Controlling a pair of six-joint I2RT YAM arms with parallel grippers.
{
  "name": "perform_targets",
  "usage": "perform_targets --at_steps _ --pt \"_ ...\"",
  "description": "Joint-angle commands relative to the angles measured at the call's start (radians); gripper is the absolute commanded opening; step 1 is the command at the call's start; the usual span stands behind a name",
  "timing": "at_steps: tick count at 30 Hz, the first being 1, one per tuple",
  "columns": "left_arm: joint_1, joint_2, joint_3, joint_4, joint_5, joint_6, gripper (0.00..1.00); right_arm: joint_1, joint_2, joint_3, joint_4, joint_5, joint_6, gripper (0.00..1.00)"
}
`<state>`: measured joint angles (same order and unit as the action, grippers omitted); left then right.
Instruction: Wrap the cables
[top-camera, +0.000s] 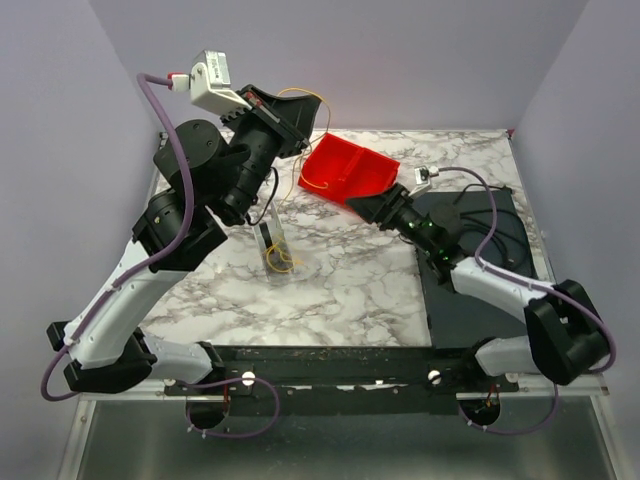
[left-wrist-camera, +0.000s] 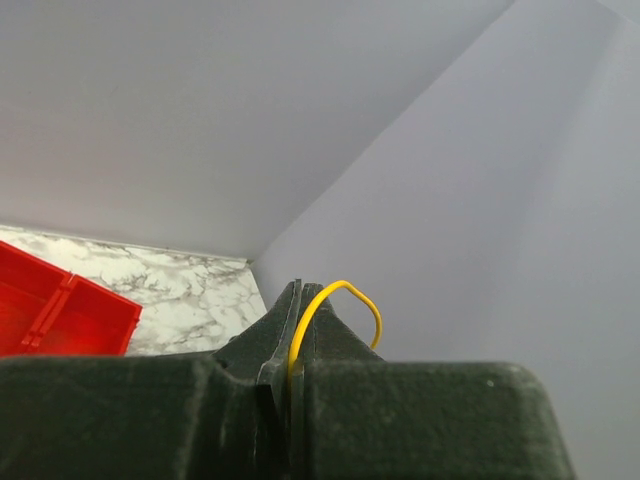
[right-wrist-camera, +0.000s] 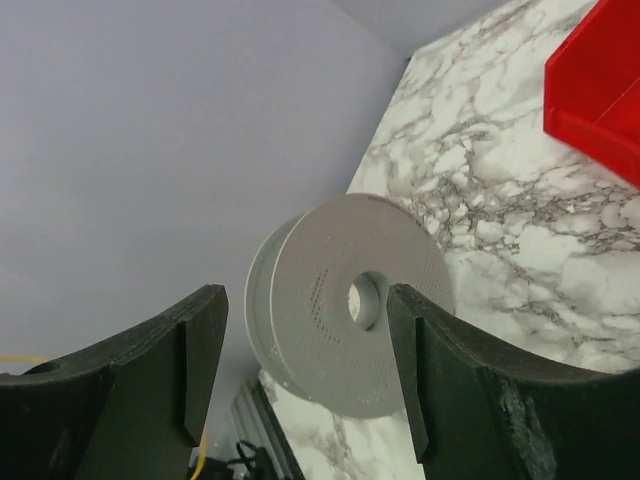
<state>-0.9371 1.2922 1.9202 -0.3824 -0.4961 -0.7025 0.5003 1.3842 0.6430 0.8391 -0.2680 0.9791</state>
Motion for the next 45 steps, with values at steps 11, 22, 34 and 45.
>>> perform_targets --at_steps 11,22,34,45 --pt "0.003 0.042 0.066 0.056 0.024 0.047 0.0 0.213 -0.092 0.157 -0.349 0.262 -0.422 0.77" --pt "0.003 0.153 0.215 0.006 0.054 0.054 0.0 0.214 0.026 0.323 -0.536 0.42 -0.418 0.65" --pt "0.003 0.159 0.192 0.017 0.069 0.04 0.0 0.218 -0.043 0.226 -0.432 0.312 -0.407 0.72" --pt "0.0 0.145 0.203 0.032 0.058 0.034 0.0 0.202 -0.082 0.017 -0.175 0.176 -0.296 0.77"
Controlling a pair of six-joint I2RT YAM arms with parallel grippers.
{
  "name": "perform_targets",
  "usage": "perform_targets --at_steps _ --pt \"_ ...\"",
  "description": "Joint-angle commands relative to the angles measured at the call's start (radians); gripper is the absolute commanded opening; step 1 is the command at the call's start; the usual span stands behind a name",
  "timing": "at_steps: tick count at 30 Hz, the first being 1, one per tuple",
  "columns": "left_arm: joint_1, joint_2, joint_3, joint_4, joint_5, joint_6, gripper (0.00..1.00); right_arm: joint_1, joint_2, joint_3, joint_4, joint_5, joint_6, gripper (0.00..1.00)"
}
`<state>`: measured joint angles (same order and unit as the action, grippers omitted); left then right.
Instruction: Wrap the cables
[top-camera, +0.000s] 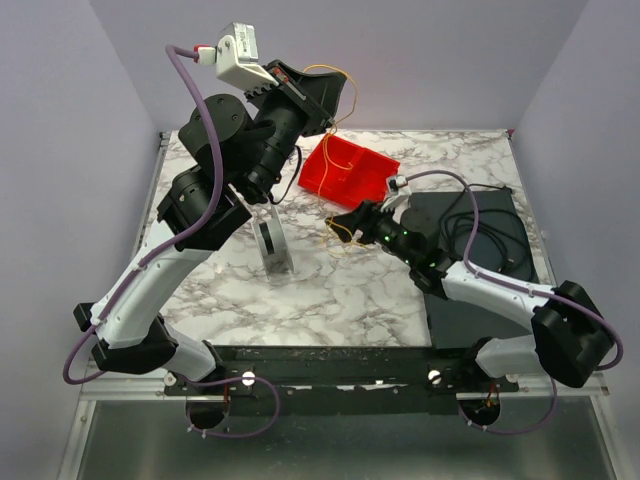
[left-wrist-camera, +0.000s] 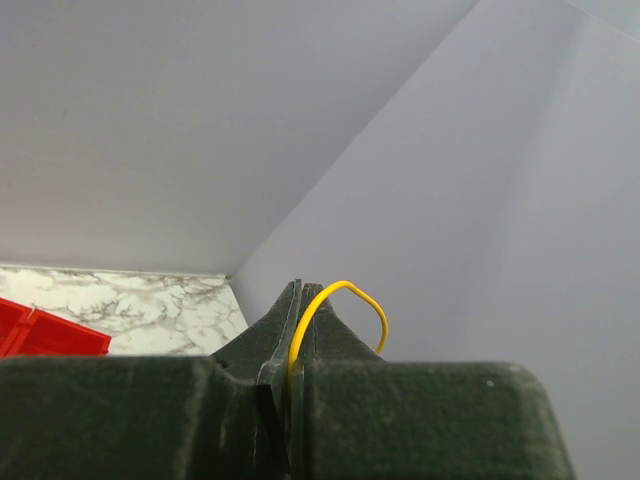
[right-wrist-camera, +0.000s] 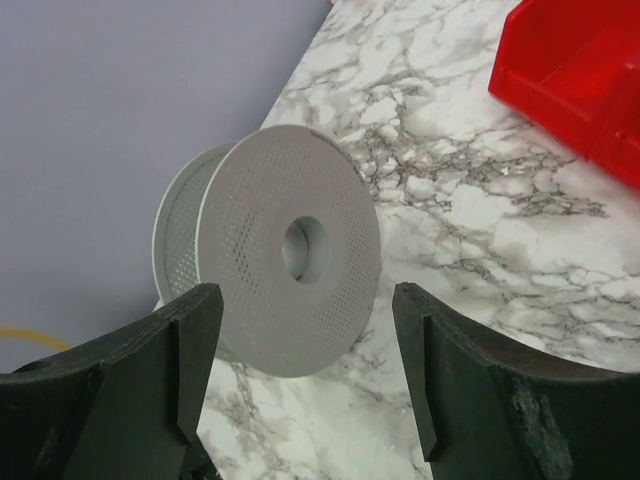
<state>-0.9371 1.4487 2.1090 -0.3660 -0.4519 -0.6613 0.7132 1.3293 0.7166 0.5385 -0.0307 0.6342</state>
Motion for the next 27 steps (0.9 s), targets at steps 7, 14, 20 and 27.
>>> perform_targets --at_steps 7,14,20,27 --pt "0.001 -0.003 0.044 0.038 0.113 0.064 0.0 -0.112 -0.002 -0.074 0.285 -0.329 0.16 0.77" --pt "0.017 0.015 0.075 0.06 0.339 0.161 0.0 -0.135 0.051 -0.06 0.326 -0.6 0.216 0.76" --pt "0.023 -0.009 -0.005 0.136 0.451 0.193 0.0 -0.136 0.102 -0.024 0.273 -0.756 0.208 0.77" --pt "0.023 -0.091 -0.22 0.32 0.492 0.165 0.0 -0.133 0.158 -0.017 0.293 -0.821 0.295 0.75"
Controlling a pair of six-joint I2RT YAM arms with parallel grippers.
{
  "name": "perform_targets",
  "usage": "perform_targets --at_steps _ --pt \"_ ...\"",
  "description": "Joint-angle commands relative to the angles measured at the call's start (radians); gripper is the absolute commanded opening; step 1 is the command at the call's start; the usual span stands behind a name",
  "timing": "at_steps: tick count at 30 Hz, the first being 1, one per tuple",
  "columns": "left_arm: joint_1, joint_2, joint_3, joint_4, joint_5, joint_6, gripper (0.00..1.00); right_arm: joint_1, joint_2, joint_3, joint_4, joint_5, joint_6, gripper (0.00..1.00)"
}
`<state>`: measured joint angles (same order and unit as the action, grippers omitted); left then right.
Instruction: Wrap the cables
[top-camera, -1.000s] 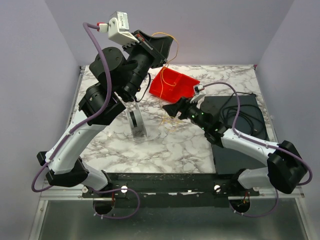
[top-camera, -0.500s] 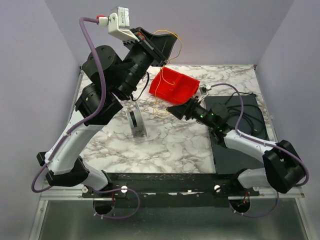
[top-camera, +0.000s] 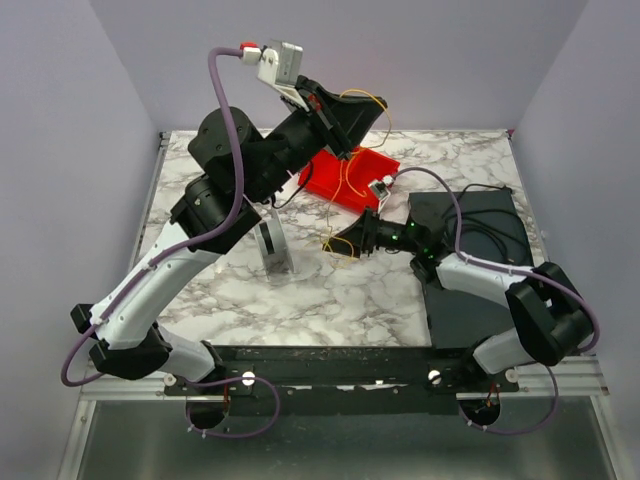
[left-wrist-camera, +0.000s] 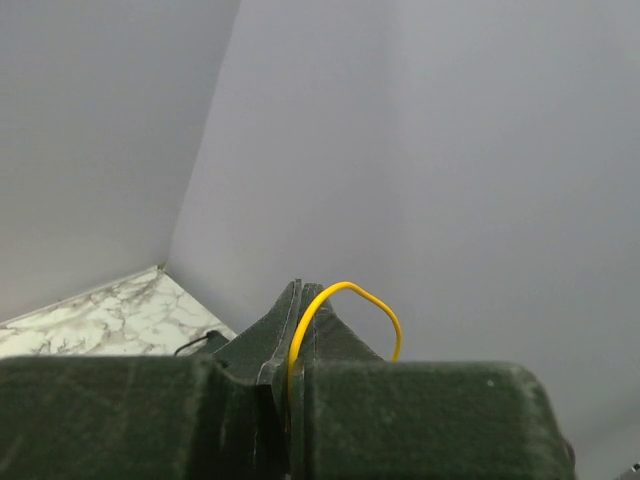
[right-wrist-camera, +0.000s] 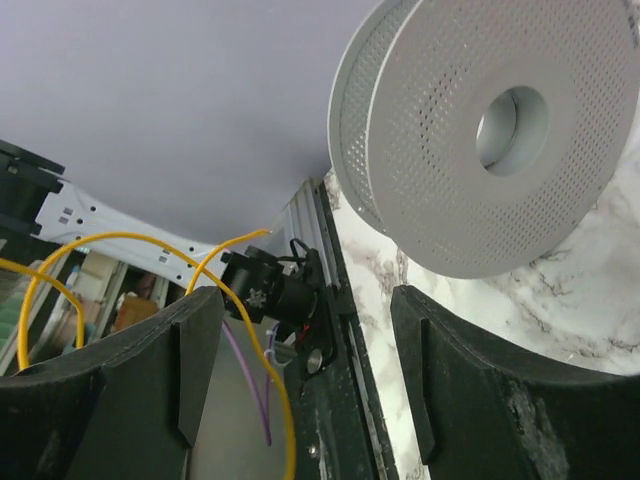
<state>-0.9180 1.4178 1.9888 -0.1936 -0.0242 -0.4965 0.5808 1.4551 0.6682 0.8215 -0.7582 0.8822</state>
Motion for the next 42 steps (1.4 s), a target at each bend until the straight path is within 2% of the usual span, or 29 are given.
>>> perform_targets --at_steps 1,5,13,16,19,21,26,29,34,39,42 --pt "0.004 -0.059 -0.109 0.154 0.07 -0.001 0.0 0.004 0.028 0.038 -0.027 -0.082 0.021 0.74" --pt "0.004 -0.037 -0.085 0.143 0.087 0.011 0.0 0.052 -0.004 0.113 -0.321 0.013 -0.178 0.72" --pt "0.004 -0.017 -0.051 0.151 0.115 0.047 0.0 0.071 0.019 0.136 -0.413 0.046 -0.231 0.57" --pt "0.003 -0.023 -0.055 0.16 0.114 0.04 0.0 0.083 0.031 0.172 -0.501 0.129 -0.274 0.55" --pt "0.002 -0.03 -0.028 0.135 0.099 0.036 0.0 0.088 0.053 0.235 -0.66 0.299 -0.312 0.4" --pt "0.001 -0.028 0.027 0.086 0.077 0.04 0.0 0.087 0.068 0.275 -0.754 0.445 -0.322 0.25" --pt "0.001 -0.031 0.158 -0.062 -0.009 0.056 0.0 0.086 0.104 0.369 -0.925 0.813 -0.316 0.01" --pt "0.001 -0.072 0.153 -0.106 -0.099 0.084 0.0 0.081 0.121 0.424 -0.978 0.926 -0.309 0.01" --pt "0.007 -0.152 0.11 -0.15 -0.278 0.158 0.0 0.018 0.142 0.458 -1.009 0.951 -0.332 0.01" --pt "0.03 -0.178 0.107 -0.205 -0.426 0.193 0.0 -0.007 0.143 0.463 -1.028 1.044 -0.374 0.01" --pt "0.051 -0.202 0.097 -0.214 -0.47 0.196 0.0 -0.047 0.136 0.445 -1.012 1.042 -0.378 0.07"
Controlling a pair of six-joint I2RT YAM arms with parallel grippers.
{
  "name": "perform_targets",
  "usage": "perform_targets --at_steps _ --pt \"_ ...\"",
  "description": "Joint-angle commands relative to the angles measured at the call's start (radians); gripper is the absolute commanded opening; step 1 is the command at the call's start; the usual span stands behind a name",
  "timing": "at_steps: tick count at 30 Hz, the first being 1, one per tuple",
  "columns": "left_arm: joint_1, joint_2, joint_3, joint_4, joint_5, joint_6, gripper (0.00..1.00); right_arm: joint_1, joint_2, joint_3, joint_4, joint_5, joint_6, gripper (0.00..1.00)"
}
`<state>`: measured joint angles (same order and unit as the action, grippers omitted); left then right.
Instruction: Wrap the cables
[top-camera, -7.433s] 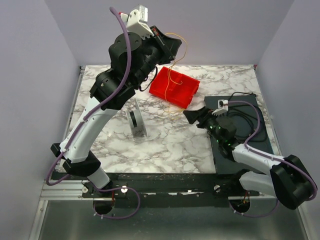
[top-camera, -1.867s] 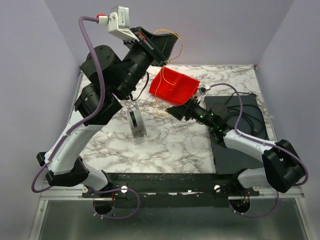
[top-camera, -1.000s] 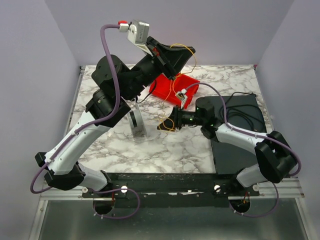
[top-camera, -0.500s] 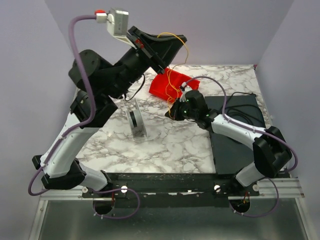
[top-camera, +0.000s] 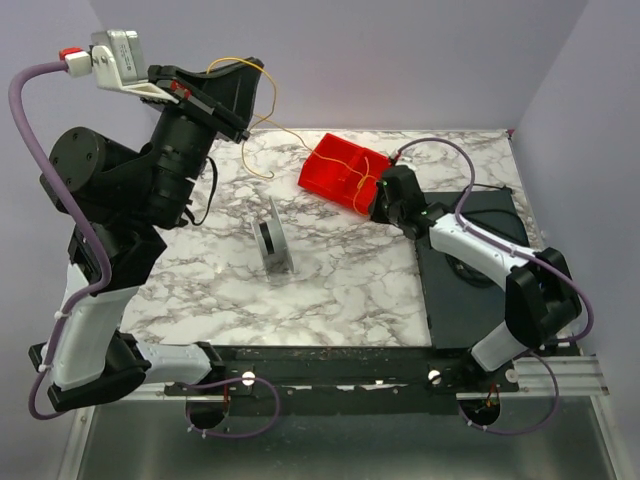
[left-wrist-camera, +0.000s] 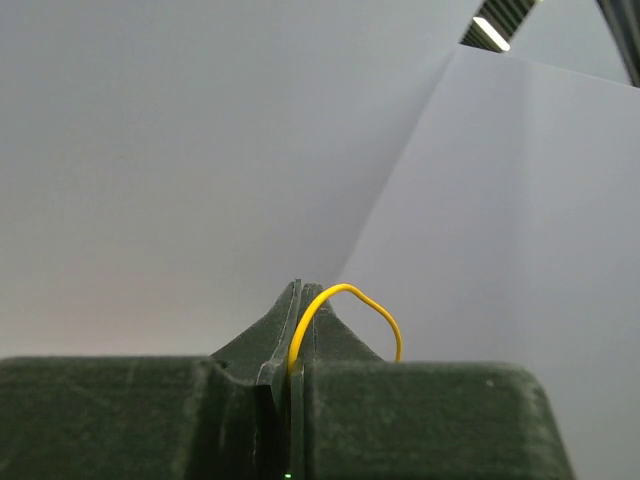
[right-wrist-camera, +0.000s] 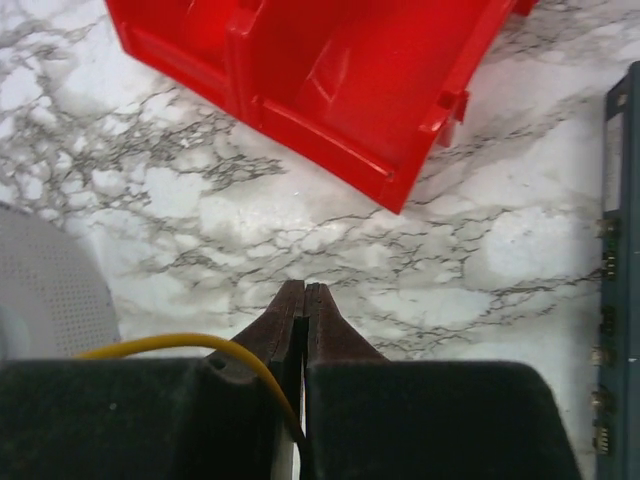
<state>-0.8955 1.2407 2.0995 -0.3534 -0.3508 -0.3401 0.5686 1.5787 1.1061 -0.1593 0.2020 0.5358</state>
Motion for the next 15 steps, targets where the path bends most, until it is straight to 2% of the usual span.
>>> perform_targets --at_steps 1,5,11,15 --pt "0.038 -0.029 -0.011 -0.06 -0.151 0.039 0.0 -0.04 0.01 0.003 -0.027 0.088 -0.035 0.11" --pt "0.071 -0.047 -0.015 -0.082 -0.109 0.01 0.0 -0.068 0.015 0.015 -0.016 0.086 -0.026 0.19" --pt "0.107 -0.053 0.022 -0.121 -0.103 -0.004 0.0 -0.13 0.042 0.051 -0.036 0.124 0.01 0.41" --pt "0.132 -0.054 0.061 -0.147 -0.086 -0.016 0.0 -0.161 0.062 0.092 -0.037 0.138 0.013 0.46"
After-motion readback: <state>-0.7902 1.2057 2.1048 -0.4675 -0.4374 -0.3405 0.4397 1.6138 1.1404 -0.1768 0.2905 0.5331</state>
